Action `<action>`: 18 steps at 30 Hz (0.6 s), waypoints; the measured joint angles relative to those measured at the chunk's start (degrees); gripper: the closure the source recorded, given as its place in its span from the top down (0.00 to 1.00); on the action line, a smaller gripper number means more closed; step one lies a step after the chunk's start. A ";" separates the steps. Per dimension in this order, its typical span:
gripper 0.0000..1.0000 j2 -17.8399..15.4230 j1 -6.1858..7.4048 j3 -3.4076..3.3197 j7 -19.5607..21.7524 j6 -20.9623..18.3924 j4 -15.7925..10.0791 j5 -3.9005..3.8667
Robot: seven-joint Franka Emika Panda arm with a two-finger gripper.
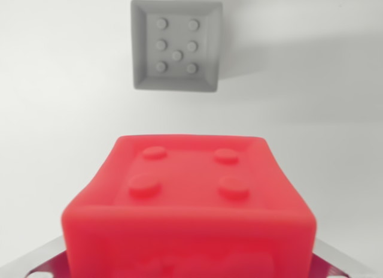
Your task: Destack cube
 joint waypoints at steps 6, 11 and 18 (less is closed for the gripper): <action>0.00 -1.07 -0.03 -0.42 -1.05 1.14 -2.21 0.00; 0.00 -1.94 -0.07 -0.76 -1.92 2.03 -4.01 0.00; 0.00 -3.11 -0.21 -1.25 -3.27 3.40 -6.59 0.00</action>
